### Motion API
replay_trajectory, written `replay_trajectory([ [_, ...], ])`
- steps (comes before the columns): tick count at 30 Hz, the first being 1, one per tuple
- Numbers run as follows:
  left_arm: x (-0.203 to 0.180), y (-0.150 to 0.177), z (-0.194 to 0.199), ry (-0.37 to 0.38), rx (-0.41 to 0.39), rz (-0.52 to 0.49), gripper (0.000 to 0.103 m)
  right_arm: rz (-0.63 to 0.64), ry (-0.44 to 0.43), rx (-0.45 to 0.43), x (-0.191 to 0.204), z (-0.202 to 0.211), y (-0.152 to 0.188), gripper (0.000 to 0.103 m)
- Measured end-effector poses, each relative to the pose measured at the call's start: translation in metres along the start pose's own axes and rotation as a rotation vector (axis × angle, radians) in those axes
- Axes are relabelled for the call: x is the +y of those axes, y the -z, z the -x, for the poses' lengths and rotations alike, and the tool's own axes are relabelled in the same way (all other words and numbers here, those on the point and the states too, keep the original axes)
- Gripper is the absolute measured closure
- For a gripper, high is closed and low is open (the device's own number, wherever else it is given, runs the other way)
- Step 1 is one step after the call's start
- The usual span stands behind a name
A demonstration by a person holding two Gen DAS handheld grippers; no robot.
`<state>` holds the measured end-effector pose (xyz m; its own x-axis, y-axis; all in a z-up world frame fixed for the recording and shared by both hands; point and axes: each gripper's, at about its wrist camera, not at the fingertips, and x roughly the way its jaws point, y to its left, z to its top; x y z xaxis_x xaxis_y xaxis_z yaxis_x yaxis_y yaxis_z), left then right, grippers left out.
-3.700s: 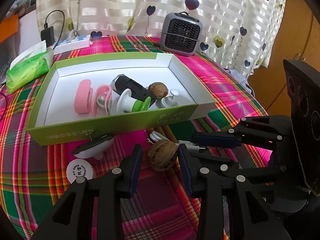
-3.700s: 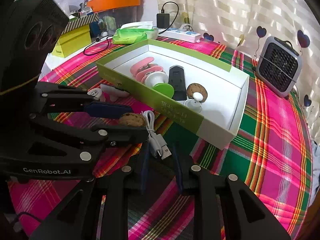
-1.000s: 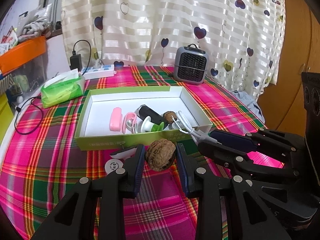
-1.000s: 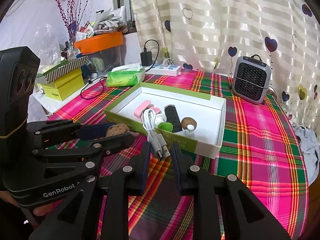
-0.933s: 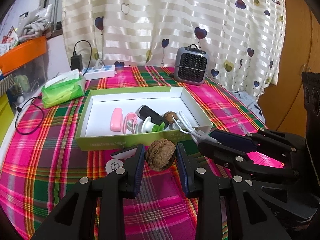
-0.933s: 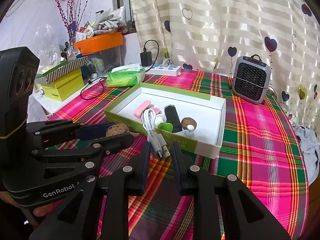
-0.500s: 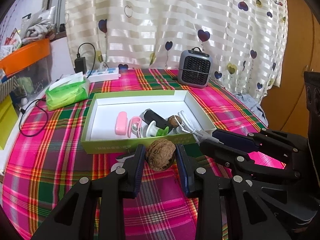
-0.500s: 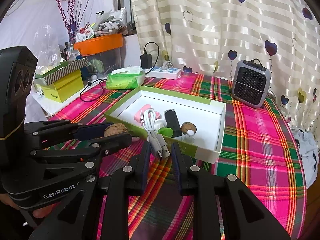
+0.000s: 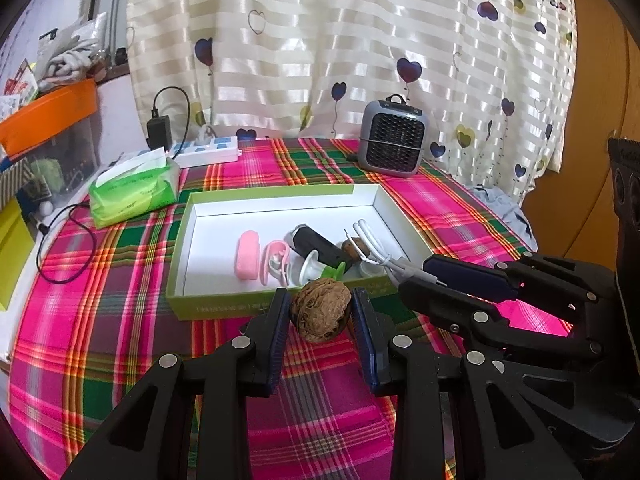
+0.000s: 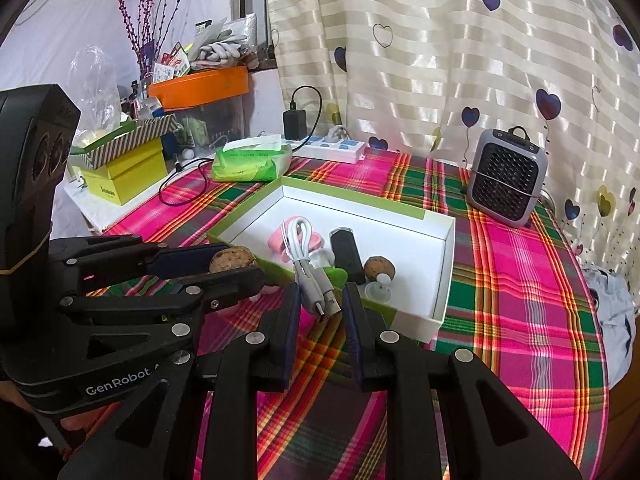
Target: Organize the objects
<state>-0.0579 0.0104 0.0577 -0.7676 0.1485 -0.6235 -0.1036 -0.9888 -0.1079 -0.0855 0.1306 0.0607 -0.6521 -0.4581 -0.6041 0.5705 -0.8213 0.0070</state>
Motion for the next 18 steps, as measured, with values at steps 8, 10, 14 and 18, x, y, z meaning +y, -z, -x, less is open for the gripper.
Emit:
replay_trajectory([
  [8,0.006,-0.009,-0.011,0.007,0.017,-0.004,0.074,0.009,-0.007,0.008,-0.005,-0.011,-0.009,0.081],
  [10,0.007,-0.011,-0.013,0.003,0.018,-0.004,0.074,0.014,-0.006,0.009,-0.006,-0.013,-0.012,0.081],
  [14,0.01,-0.017,-0.019,-0.002,0.024,-0.002,0.074,0.02,-0.001,0.012,-0.008,-0.017,-0.015,0.081],
  [18,0.019,-0.023,-0.025,-0.016,0.024,0.007,0.074,0.019,0.012,0.016,-0.013,-0.022,-0.018,0.081],
])
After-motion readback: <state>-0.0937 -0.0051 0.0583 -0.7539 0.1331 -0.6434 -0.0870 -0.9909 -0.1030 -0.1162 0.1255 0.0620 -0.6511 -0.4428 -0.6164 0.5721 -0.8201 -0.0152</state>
